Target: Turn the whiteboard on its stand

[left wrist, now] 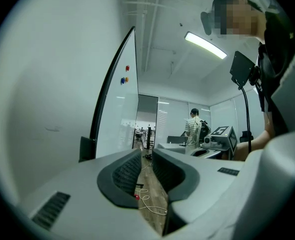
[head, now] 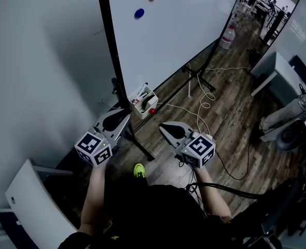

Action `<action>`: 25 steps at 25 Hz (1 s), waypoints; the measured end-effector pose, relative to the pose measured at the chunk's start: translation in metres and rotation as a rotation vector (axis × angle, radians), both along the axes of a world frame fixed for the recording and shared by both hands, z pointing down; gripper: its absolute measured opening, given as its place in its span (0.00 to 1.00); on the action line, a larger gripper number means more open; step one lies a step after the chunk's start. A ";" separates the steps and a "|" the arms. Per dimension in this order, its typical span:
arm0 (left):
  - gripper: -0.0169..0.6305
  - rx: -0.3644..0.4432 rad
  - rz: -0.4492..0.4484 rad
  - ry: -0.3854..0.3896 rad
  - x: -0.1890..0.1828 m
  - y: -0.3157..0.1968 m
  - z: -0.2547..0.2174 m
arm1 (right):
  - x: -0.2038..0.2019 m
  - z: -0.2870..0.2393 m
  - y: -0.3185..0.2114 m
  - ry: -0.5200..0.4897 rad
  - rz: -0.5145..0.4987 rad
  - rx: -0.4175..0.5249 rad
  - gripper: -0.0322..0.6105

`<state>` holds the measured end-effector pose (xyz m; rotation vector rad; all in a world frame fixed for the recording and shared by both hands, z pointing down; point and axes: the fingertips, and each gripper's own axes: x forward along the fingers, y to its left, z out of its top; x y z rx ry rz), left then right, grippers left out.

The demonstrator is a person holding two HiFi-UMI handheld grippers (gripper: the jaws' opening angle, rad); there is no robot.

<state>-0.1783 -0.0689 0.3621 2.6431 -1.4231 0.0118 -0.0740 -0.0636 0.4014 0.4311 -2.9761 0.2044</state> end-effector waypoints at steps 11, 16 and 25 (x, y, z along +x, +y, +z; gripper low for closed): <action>0.24 0.065 0.014 -0.027 -0.042 -0.063 -0.025 | -0.041 0.006 -0.047 0.017 0.063 0.004 0.06; 0.34 0.097 -0.020 -0.075 -0.058 -0.102 -0.017 | -0.051 0.023 -0.077 0.025 0.100 0.005 0.06; 0.34 0.134 0.048 -0.135 -0.056 -0.138 -0.038 | -0.063 0.016 -0.086 0.032 0.151 0.011 0.06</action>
